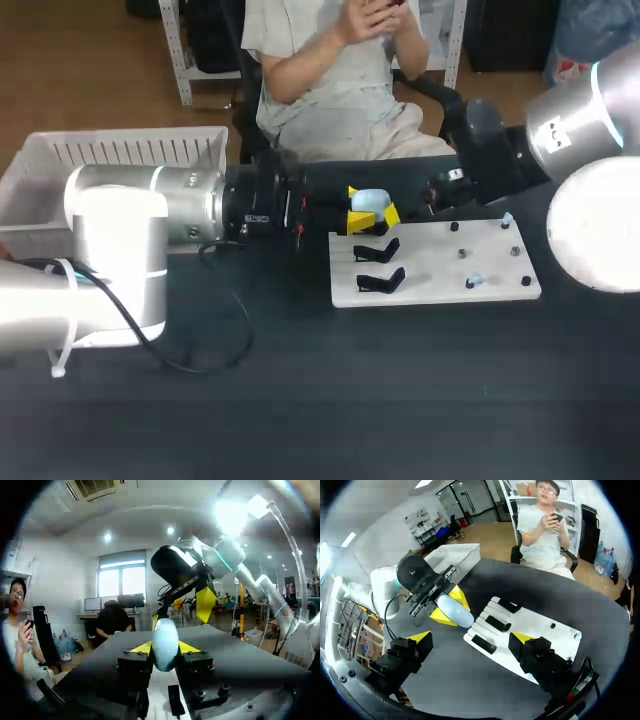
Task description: Pick up each earbud case from the left stands, insert the matching earbuds, close the lid, and place the case in the box.
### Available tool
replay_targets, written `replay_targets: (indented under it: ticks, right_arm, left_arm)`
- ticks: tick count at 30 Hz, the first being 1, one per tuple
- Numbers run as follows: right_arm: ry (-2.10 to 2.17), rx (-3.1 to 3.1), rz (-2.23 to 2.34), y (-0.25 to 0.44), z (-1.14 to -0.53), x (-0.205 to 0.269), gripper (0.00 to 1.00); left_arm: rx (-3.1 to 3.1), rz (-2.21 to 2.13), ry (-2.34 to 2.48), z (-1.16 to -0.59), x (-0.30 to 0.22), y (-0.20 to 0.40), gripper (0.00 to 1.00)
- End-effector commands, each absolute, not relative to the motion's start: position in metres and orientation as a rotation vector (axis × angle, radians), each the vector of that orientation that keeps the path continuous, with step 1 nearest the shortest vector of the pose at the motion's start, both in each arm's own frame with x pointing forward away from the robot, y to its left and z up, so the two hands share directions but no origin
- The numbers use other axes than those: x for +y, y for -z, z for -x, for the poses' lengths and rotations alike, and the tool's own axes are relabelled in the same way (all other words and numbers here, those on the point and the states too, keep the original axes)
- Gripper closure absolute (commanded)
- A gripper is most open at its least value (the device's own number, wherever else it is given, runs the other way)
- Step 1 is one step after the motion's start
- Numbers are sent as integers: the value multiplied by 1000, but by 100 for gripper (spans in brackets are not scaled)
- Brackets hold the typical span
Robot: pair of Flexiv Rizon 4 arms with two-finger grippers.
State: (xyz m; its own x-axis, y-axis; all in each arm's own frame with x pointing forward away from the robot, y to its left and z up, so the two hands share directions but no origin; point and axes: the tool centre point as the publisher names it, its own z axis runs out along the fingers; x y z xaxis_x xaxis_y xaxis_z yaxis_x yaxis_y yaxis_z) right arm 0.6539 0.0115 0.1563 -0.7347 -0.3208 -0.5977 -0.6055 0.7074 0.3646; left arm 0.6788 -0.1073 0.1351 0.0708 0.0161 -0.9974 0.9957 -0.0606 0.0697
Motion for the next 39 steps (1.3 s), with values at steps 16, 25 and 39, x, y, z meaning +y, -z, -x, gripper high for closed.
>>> replay_targets:
  ticks: [16, 25, 39]
  right_arm:
    - [-799, 2435, 746, -146, -674, 27, 0]
    - [-794, 2453, 750, -144, -679, 27, 0]
    - [-779, 2410, 717, -161, -686, 24, 0]
  left_arm:
    - [1140, -1294, 1186, -677, -108, -135, 100]
    - [1140, -1294, 1186, -677, -108, -135, 100]
    - [1140, -1294, 1186, -677, -108, -135, 100]
